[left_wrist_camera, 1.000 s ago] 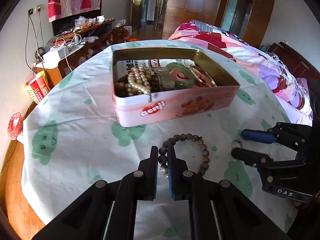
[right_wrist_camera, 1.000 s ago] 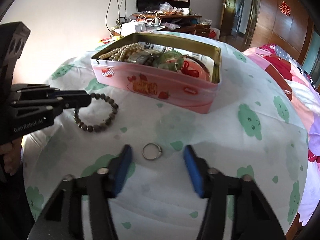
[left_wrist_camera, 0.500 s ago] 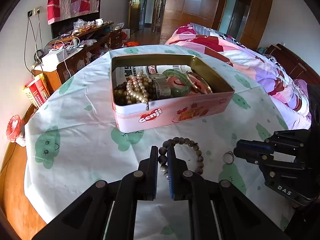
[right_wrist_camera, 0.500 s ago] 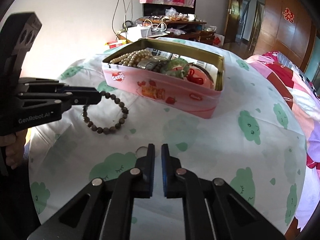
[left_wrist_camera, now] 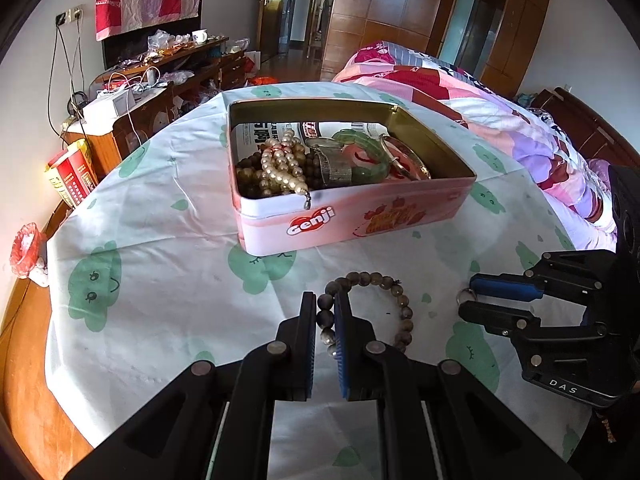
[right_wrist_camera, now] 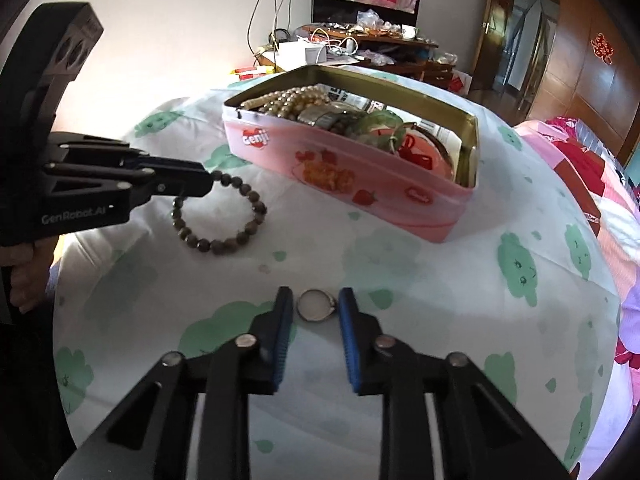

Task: Organize jewelry
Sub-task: 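Hold the bead bracelet with the left tool while the right lowers onto the silver ring, then close the right tool on the silver ring while the left holds the bracelet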

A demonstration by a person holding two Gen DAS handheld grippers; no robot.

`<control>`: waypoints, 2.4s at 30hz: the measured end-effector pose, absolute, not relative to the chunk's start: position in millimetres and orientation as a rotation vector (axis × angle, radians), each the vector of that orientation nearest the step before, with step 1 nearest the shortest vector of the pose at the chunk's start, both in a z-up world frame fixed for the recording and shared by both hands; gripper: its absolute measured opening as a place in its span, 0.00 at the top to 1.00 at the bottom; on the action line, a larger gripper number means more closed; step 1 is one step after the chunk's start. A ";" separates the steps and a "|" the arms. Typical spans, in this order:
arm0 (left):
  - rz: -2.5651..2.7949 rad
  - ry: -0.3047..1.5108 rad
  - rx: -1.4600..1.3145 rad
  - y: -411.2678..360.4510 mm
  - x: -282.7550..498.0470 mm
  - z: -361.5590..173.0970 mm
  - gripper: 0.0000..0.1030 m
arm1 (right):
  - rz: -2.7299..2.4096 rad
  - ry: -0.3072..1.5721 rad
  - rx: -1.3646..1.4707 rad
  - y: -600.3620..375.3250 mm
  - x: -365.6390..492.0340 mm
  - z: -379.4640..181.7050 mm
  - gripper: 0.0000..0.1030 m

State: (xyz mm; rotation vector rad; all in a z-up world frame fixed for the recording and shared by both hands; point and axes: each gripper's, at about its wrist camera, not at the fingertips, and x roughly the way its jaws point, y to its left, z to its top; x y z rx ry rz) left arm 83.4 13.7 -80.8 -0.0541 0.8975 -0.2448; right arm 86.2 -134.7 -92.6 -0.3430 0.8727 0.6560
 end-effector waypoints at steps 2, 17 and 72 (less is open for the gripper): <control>-0.246 0.896 -0.056 14.6 83.8 -80.1 0.92 | 0.651 0.869 -0.348 -135.0 85.2 -92.5 0.78; -0.242 0.896 -0.052 15.1 83.9 -78.8 0.92 | 0.656 0.866 -0.306 -149.0 86.7 -83.0 0.81; -0.302 0.888 -0.070 9.3 75.5 -73.8 0.92 | 0.667 0.873 -0.320 -145.3 88.8 -92.8 0.78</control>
